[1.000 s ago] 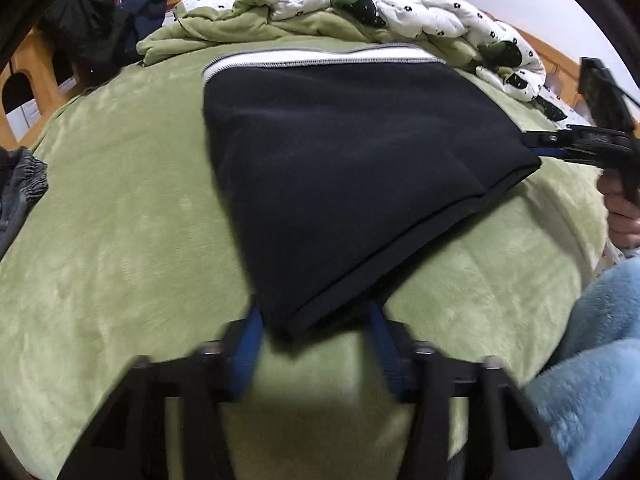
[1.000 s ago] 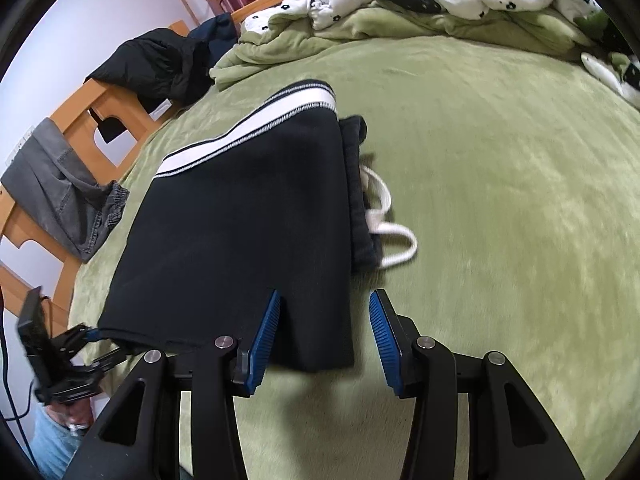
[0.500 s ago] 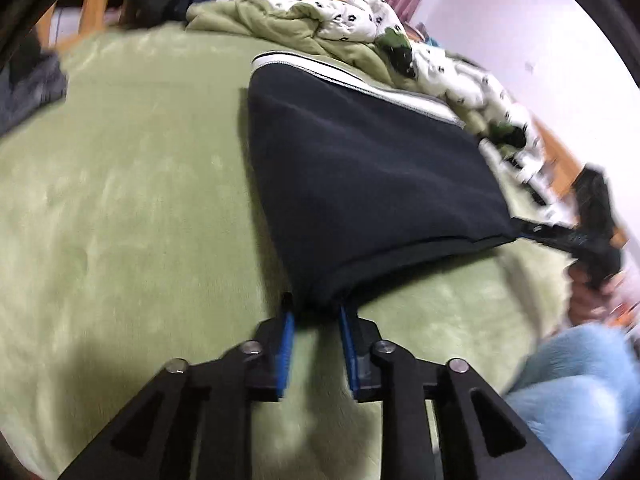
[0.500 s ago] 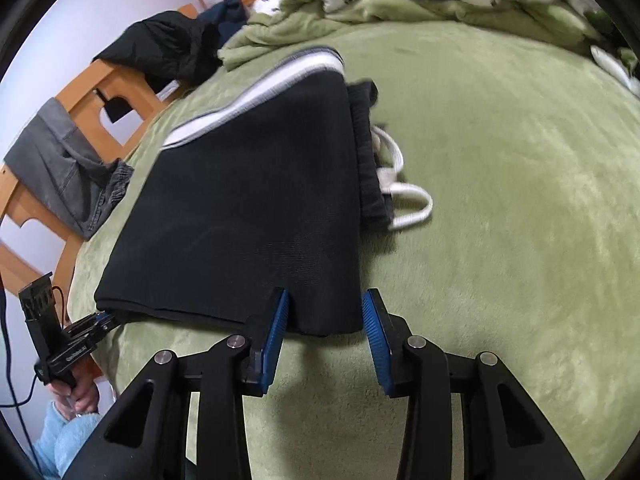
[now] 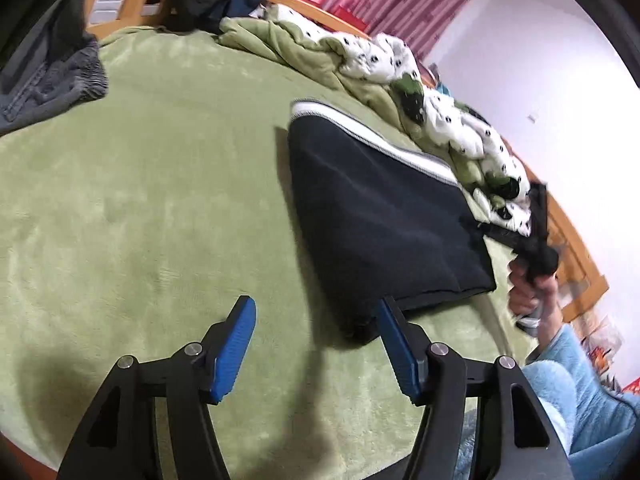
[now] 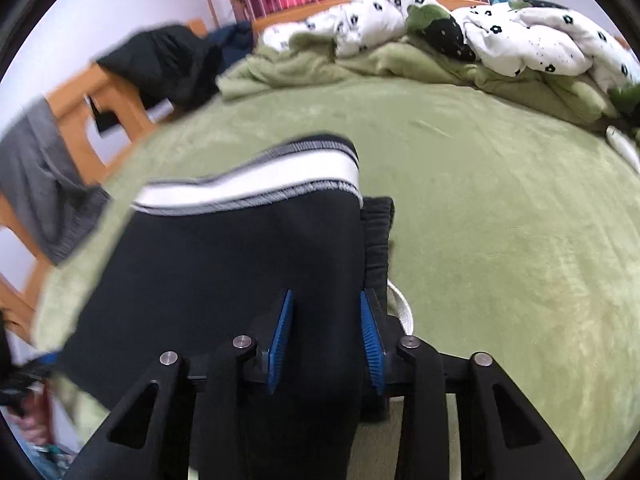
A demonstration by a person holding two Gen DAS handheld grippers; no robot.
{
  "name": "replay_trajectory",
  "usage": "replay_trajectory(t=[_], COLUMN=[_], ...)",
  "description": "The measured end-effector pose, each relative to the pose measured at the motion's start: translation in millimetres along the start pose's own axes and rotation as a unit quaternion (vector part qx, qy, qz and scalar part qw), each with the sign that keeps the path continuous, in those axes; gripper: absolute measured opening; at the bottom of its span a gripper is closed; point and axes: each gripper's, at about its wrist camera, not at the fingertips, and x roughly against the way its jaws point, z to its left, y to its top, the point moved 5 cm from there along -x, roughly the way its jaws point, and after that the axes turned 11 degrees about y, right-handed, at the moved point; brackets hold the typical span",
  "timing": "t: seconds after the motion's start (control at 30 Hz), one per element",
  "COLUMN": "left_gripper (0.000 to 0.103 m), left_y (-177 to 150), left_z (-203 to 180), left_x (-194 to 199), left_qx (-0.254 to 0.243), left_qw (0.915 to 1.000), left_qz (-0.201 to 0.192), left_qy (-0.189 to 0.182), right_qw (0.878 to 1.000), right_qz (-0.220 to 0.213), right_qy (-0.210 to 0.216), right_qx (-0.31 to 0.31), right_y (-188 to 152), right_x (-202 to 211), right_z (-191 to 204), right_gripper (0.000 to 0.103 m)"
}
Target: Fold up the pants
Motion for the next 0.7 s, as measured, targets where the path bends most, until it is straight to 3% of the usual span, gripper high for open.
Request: replay_trajectory(t=[0.13,0.23,0.4,0.57,0.63,0.7], left_gripper=[0.061,0.061,0.061,0.061,0.061,0.062], left_y=[-4,1,29,58,76,103], left_z=[16,18,-4,-34,-46,-64], left_x=[-9,-15,-5,-15,-20,-31], left_qx=[0.025,0.043,0.027,-0.004,-0.019,-0.036], left_qw=[0.9994,0.9988,0.9989,0.9988,0.9981,0.9968], left_qz=[0.007,0.004,-0.037,-0.048,-0.059,-0.071], left_qy=[0.022,0.023,-0.008,-0.005,0.003,0.014], right_qw=[0.999,0.995,0.998,0.998,0.997,0.996], right_qz=[-0.028,-0.065,-0.048,-0.033,-0.064,-0.086], right_qy=[0.019,0.069,0.015,0.012,0.002,-0.008], right_qx=[0.014,-0.035,-0.038,-0.048,-0.042,-0.010], right_y=[-3,-5,-25,-12,0,18], right_x=[10,30,24,30,45,53], right_z=[3,-12,-24,-24,-19,-5], right_gripper=[0.012,0.010,0.009,0.017,0.021,0.034])
